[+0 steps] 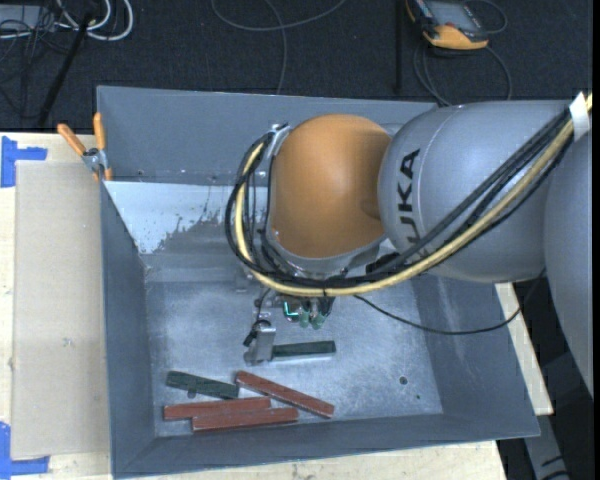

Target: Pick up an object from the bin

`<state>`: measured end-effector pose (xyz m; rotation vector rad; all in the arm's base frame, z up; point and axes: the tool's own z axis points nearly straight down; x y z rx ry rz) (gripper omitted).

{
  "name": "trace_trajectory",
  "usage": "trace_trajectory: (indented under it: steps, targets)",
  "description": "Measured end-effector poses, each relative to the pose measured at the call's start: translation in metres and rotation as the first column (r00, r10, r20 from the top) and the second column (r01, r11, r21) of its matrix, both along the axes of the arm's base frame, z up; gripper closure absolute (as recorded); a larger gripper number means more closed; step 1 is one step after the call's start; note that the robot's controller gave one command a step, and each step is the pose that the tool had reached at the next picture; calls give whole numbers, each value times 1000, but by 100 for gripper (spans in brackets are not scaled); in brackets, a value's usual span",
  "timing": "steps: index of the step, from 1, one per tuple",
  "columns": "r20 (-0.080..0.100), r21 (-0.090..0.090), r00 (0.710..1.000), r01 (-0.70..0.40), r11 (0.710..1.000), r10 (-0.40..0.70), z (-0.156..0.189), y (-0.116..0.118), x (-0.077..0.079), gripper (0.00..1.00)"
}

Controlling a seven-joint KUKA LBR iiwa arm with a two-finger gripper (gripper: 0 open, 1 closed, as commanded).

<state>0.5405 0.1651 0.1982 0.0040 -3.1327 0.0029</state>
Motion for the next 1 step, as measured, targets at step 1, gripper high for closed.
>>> trace_trajectory:
  steps: [1]
  targets:
    - [2,3,939,-344,939,344,-120,42,-41,0]
